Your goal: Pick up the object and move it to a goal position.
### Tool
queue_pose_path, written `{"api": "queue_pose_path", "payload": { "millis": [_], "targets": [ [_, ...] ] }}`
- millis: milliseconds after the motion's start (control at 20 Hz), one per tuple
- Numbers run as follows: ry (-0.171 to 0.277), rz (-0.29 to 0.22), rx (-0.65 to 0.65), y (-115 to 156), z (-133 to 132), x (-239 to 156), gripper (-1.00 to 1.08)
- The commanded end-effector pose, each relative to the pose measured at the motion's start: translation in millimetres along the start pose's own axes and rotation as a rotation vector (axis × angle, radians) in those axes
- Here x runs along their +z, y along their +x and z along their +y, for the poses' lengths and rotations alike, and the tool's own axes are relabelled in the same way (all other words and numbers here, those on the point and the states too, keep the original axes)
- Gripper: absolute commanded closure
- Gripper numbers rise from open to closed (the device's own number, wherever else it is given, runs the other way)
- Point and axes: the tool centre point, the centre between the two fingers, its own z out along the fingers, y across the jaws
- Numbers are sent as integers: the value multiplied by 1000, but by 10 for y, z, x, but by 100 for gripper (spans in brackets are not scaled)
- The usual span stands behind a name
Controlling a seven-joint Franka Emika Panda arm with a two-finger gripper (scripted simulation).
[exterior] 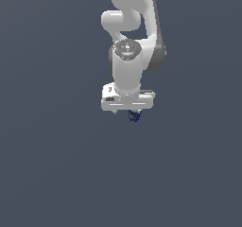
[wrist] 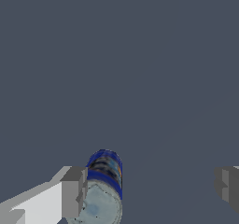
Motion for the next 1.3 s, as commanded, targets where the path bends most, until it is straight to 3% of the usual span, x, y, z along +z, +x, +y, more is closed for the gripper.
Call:
{"api": "queue_pose_path", "payload": {
  "millis": [0, 550, 1250],
  "targets": [
    [0, 0, 0, 0, 0, 0, -92],
    [12, -28, 85, -57, 304, 88, -92],
    [-9, -5, -18, -310, -32, 257, -92]
  ]
}}
